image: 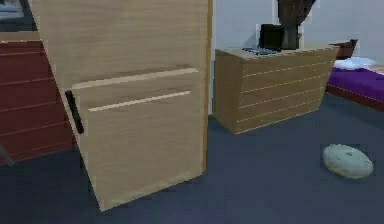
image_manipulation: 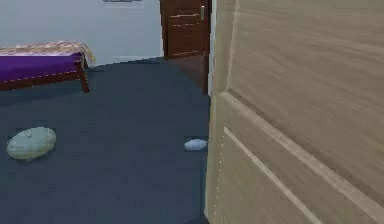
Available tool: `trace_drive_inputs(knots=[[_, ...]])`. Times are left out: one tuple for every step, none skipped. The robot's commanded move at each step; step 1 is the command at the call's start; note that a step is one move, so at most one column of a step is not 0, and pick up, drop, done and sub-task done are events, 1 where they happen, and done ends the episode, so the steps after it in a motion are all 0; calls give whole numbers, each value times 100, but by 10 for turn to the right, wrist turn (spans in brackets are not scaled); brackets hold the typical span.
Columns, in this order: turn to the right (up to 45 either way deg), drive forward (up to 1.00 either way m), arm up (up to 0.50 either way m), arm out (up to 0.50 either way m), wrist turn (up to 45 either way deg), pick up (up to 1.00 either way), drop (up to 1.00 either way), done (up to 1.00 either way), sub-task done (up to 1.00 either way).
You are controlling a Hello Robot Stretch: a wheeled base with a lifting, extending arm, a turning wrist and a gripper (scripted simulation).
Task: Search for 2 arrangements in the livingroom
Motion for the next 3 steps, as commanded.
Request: trace_drive_inputs(knots=[[390,0,0,0,0,0,0,0,0],[0,10,0,0,0,0,0,0,0],[240,0,0,0,0,0,0,0,0]])
